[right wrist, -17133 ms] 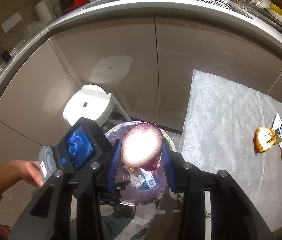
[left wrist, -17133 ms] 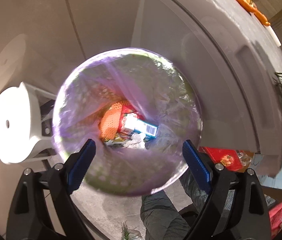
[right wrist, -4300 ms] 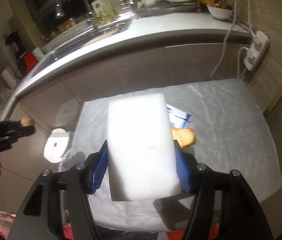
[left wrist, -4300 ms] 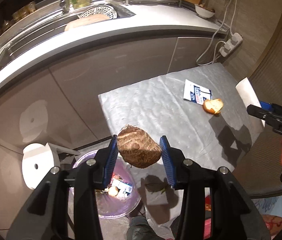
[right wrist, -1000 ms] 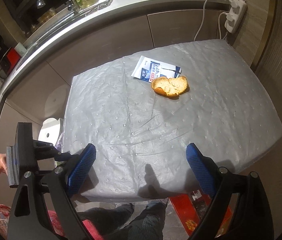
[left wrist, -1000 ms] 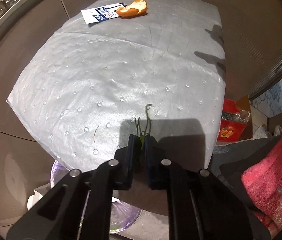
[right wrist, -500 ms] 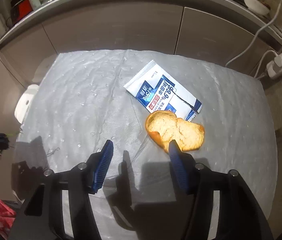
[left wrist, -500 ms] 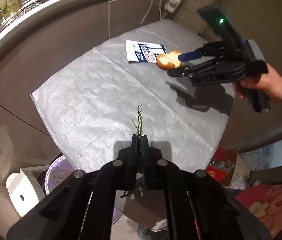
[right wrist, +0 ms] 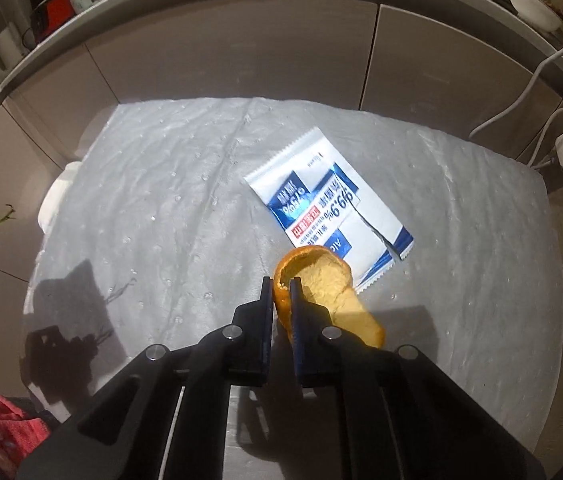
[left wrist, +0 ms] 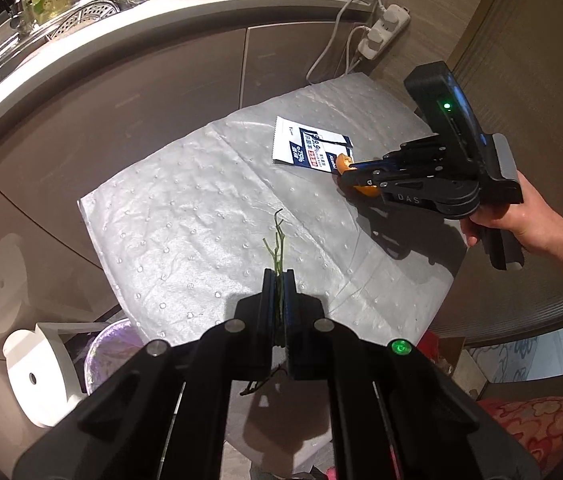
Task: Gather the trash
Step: 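Grasp the green sprig with the left tool while the right tool grasps the orange peel, then carry the sprig over the bin and open the left tool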
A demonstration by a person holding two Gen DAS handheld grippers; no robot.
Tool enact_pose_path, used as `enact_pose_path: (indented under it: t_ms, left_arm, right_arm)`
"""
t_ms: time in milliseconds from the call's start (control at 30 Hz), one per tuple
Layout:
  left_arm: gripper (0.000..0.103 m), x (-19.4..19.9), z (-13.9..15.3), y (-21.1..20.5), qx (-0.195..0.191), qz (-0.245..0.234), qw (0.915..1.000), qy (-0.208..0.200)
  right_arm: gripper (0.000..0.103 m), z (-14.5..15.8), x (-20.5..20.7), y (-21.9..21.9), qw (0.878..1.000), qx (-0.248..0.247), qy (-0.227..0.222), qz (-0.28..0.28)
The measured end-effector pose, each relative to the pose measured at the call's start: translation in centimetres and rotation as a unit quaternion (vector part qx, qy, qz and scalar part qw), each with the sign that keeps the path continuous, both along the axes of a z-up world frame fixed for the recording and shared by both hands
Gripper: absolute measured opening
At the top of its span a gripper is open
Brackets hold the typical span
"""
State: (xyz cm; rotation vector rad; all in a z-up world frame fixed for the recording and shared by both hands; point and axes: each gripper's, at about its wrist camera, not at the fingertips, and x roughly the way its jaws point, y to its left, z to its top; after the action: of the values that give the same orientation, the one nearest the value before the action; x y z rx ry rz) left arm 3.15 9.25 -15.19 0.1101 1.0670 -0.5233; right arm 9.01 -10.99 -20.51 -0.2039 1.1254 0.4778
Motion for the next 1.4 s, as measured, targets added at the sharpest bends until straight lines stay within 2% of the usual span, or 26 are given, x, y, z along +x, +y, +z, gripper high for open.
enact_pose_path:
  t_ms: [267, 367, 500, 733, 967, 1233, 1367, 1400]
  left_arm:
    - [0.005, -1.2, 1.6, 3.8, -0.010, 0.029, 0.9993, -0.019]
    - [0.005, -2.4, 1.8, 6.1, -0.014, 0.044, 0.9986, -0.025]
    - [0.005, -3.9, 0.7, 9.8, -0.002, 0.067, 0.9976, -0.018]
    - [0.005, -6.0, -3.3, 16.4, 0.027, 0.101, 0.9945, 0.009]
    - [0.005, -6.2, -8.3, 20.1, 0.047, 0.103, 0.9927, 0.043]
    - [0.005, -4.8, -14.1, 20.2, 0.060, 0.077, 0.9925, 0.075]
    - [0.006, -4.2, -15.5, 19.8, 0.054, 0.061, 0.9922, 0.094]
    - [0.009, -4.1, -15.5, 19.8, 0.055, 0.061, 0.9921, 0.094]
  right_arm:
    - [0.009, 4.9, -3.0, 3.4, 0.997, 0.075, -0.010, 0.002]
    - [0.009, 5.8, -4.9, 7.4, 0.994, 0.109, 0.002, 0.027]
    - [0.009, 5.2, -7.4, 13.7, 0.989, 0.129, 0.026, 0.070]
    - [0.009, 2.6, -9.7, 22.7, 0.984, 0.116, 0.066, 0.120]
    - [0.009, 0.5, -10.7, 27.4, 0.983, 0.093, 0.089, 0.128]
    - [0.009, -0.3, -11.2, 27.4, 0.987, 0.070, 0.097, 0.107]
    - [0.009, -0.6, -11.3, 26.7, 0.988, 0.064, 0.102, 0.098]
    - [0.009, -0.7, -11.3, 26.7, 0.988, 0.064, 0.103, 0.096]
